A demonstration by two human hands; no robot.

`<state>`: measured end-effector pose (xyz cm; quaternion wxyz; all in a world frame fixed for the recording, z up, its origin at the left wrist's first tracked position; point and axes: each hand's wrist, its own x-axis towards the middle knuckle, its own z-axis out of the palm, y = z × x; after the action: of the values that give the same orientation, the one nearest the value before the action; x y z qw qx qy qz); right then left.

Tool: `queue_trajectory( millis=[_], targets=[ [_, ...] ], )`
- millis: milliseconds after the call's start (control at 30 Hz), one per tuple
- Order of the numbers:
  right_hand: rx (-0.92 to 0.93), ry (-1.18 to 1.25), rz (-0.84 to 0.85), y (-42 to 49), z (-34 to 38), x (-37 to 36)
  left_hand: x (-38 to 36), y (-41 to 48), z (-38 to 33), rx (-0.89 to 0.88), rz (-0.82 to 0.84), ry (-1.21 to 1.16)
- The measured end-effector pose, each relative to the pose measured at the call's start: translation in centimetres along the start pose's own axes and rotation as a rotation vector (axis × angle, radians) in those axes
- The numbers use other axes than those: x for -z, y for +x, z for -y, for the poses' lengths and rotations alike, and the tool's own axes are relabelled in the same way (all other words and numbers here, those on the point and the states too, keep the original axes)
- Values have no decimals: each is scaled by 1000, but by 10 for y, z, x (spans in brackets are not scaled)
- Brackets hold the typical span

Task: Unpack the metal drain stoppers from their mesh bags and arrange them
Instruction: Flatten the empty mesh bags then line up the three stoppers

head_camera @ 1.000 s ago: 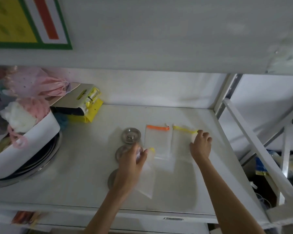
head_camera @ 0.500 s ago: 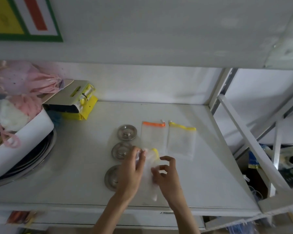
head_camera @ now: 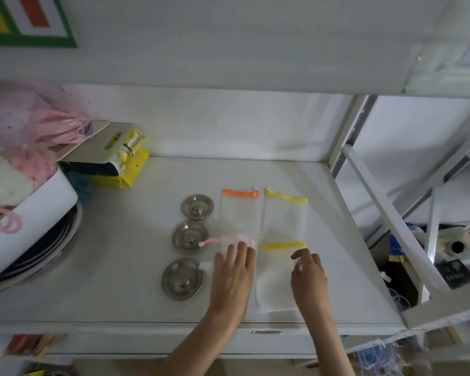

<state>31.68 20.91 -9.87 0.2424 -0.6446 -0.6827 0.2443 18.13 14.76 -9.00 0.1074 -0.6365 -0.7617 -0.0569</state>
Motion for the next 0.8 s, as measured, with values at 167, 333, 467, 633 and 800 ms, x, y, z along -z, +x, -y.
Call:
queue_trajectory(
  millis=[167, 333, 467, 633, 800],
  targets=[
    [-37, -243, -92, 1, -23, -10, -40, -41, -10, 99, 339, -108],
    [137, -240, -204, -10, -18, -14, -33, -42, -9, 84, 281, -286],
    [292, -255, -11, -24, -25, -27, -42, -24, 7, -18, 183, -281],
    [203, -411, 56, -44, -26, -27, -47, -29, 13, 81, 253, -226],
    [230, -452, -34, -44, -36, -27, -60, -32, 9, 29, 131, -250]
  ],
)
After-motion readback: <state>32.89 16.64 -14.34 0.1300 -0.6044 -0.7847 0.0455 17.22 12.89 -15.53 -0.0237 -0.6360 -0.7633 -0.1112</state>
